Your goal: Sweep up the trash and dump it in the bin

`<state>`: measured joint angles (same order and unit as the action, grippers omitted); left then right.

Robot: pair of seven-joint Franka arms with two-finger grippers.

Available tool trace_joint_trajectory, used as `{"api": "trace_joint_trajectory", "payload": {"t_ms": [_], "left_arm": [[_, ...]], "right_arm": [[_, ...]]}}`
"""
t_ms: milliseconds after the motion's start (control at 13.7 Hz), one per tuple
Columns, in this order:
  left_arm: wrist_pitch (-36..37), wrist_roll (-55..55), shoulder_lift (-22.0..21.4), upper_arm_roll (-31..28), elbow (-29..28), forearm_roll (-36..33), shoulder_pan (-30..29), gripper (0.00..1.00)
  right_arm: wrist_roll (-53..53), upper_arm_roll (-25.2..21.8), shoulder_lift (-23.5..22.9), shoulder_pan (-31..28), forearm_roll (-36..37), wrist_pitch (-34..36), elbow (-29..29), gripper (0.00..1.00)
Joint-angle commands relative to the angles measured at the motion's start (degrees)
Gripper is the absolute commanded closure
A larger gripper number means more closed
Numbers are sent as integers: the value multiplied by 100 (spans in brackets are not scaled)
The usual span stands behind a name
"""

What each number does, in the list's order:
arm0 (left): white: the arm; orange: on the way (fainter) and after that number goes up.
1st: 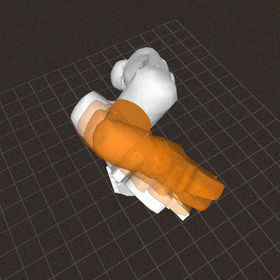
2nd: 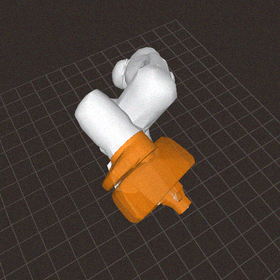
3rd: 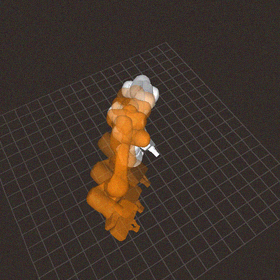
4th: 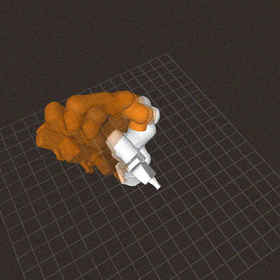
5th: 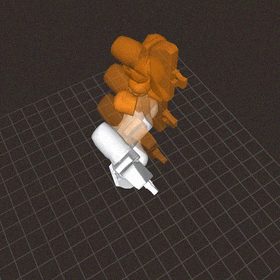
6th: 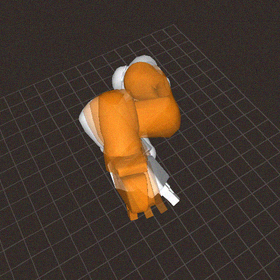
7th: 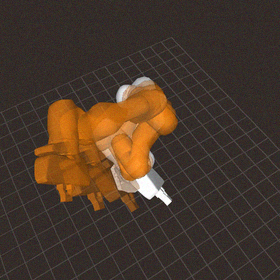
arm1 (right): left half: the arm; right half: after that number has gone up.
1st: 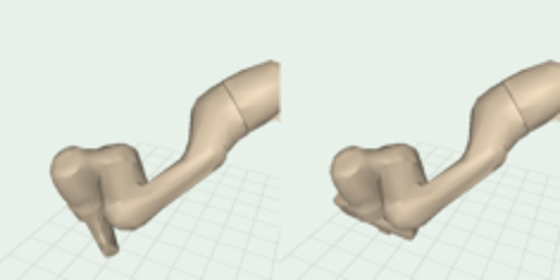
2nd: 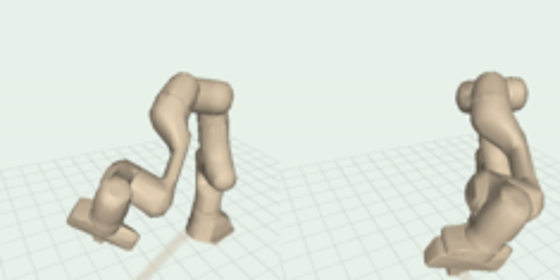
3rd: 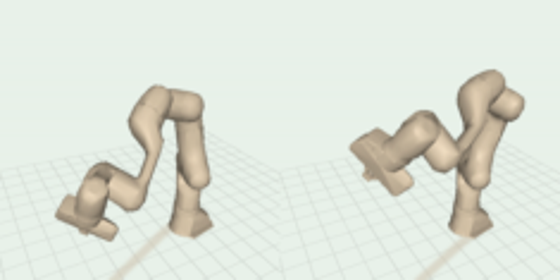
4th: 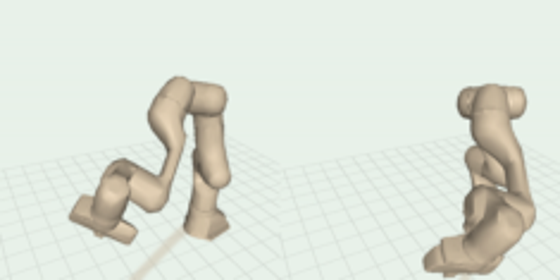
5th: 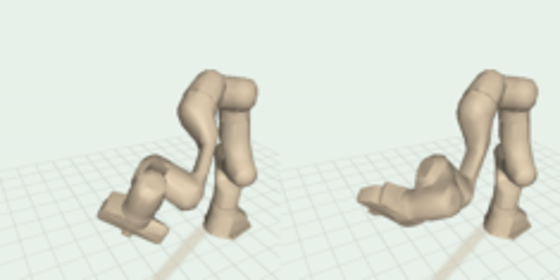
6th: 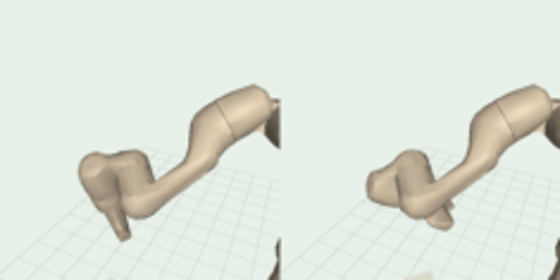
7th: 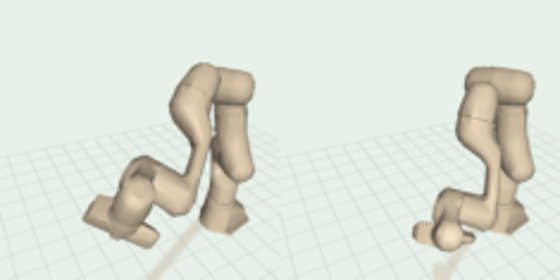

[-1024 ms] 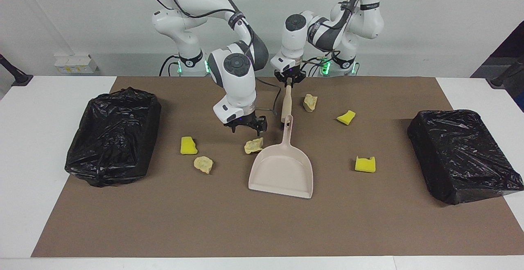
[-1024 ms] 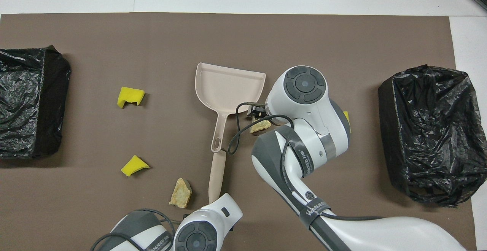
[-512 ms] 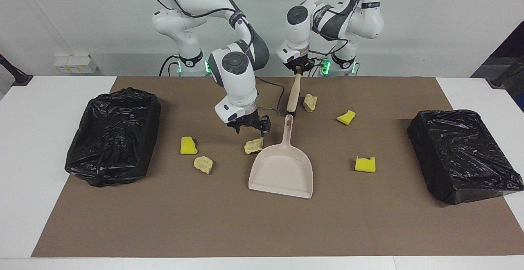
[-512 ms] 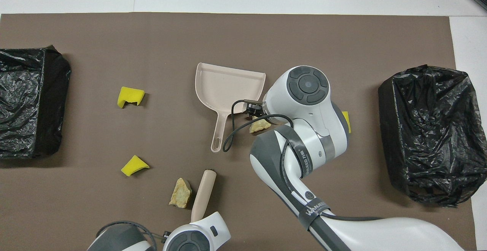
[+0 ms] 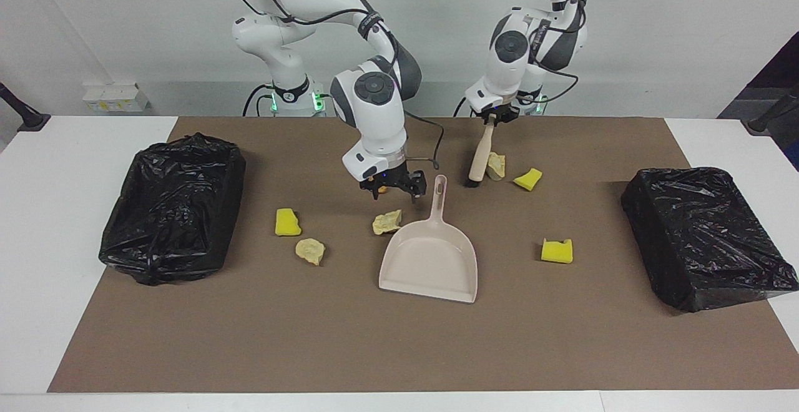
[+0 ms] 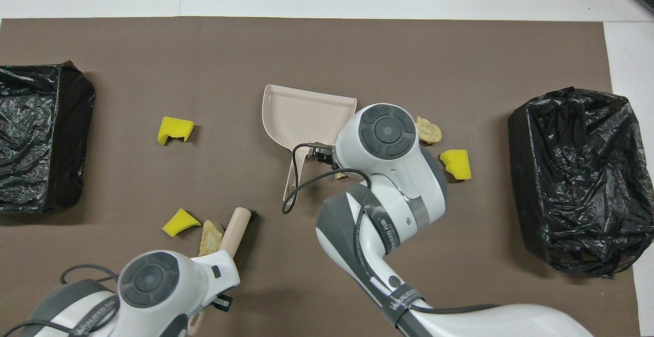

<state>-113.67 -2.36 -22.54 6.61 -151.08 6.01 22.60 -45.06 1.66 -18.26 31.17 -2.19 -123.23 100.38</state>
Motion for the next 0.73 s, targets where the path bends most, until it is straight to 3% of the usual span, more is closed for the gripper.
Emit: {"api": "trace_joint_trajectory", "payload": {"t_ms": [0, 293, 512, 658], "left_arm": [[-401, 841, 695, 51, 505, 14, -790, 100], [9, 860, 1690, 51, 1999, -311, -1345, 100], [539, 860, 1735, 51, 2740, -320, -1837, 100], [504, 860, 1718, 51, 2698, -320, -2109, 100]], "right_arm": [[-967, 2, -142, 432, 490, -254, -97, 0], [-1672, 1, -511, 881, 1297, -289, -370, 0], [-1586, 10, -547, 864, 1370, -657, -230, 0], [-1568, 10, -651, 917, 1387, -719, -221, 0]]}}
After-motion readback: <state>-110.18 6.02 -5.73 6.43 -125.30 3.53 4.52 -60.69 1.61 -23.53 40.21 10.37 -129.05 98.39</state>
